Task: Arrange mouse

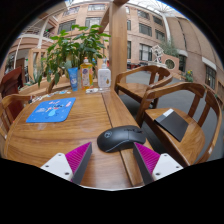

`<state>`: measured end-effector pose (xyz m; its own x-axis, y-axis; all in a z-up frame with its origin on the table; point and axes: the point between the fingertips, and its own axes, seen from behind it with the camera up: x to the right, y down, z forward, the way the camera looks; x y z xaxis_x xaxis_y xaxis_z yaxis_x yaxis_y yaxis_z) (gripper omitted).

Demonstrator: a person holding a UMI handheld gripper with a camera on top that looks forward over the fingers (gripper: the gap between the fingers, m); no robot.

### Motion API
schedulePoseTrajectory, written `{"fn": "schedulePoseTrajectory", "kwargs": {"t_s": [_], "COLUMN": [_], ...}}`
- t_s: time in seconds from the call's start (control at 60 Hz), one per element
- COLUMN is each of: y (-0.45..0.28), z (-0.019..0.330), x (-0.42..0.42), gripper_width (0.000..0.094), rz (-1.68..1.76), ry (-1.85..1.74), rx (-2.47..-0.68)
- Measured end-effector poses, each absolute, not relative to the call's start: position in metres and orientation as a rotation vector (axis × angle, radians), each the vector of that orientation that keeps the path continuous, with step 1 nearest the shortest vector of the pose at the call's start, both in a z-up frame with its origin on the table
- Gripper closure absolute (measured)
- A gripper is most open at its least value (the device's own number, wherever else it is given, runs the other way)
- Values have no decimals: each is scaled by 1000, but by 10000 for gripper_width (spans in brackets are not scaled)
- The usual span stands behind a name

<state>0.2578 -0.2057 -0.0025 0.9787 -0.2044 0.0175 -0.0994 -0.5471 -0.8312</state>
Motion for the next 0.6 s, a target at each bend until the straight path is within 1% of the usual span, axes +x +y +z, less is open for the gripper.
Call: {"fn": "schedulePoseTrajectory", "kwargs": {"t_s": [0.233,0.433,0.467,0.6], "y": [-162,-121,-116,-108], "z": [3,6,5,-3], "x": [263,248,247,241], "gripper_width": [78,84,100,251], "rz": [-125,-113,-126,-161], "ry": [231,202,195,141], "rx": [-2133,-2133,-2137,-2154]}}
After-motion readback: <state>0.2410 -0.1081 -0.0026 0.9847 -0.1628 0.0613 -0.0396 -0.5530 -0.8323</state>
